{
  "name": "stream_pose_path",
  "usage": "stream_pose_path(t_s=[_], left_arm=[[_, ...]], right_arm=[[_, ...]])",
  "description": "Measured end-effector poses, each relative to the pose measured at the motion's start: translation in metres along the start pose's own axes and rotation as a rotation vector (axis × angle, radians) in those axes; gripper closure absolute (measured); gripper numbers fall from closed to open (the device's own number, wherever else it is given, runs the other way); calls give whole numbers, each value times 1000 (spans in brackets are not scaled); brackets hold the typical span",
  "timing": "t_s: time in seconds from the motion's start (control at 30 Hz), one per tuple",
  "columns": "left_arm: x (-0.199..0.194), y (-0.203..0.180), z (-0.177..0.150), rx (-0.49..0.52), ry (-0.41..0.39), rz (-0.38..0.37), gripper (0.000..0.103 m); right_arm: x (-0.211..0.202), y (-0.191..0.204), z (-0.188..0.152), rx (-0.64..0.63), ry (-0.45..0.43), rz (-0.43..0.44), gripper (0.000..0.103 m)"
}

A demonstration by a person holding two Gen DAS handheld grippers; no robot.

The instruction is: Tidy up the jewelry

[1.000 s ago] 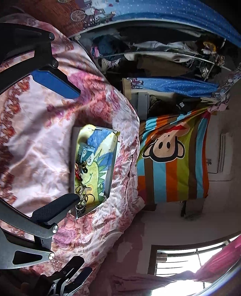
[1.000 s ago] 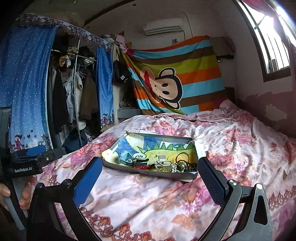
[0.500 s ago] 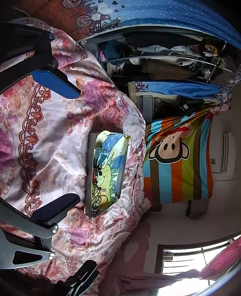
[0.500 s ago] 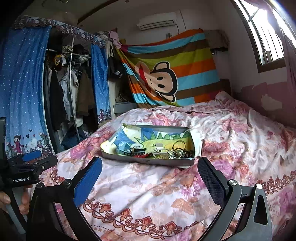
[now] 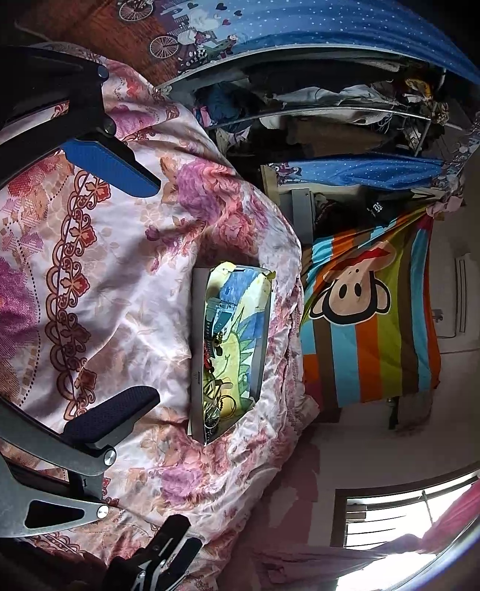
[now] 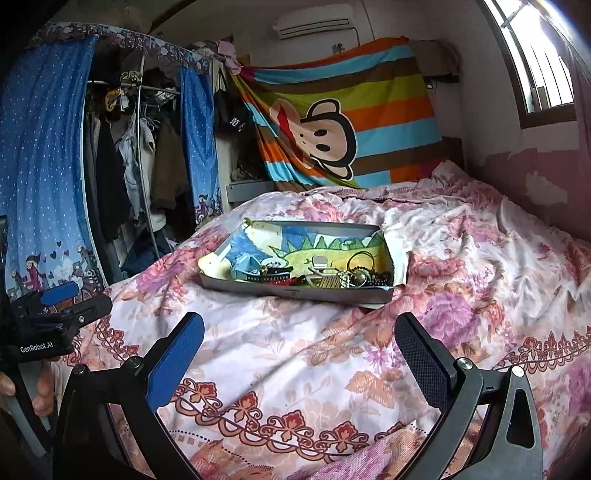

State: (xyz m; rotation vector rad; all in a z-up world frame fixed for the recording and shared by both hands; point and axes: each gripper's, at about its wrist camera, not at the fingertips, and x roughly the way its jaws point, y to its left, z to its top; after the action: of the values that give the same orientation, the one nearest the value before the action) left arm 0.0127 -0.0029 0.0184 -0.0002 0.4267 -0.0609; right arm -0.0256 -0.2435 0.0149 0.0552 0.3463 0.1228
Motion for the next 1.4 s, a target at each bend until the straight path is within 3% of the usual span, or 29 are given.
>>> stream_pose_path(t_s=[1.4], left_arm=[[1, -1, -3, 11, 13, 2, 0]], right_arm=[[5, 0, -6, 20, 25, -12, 2]])
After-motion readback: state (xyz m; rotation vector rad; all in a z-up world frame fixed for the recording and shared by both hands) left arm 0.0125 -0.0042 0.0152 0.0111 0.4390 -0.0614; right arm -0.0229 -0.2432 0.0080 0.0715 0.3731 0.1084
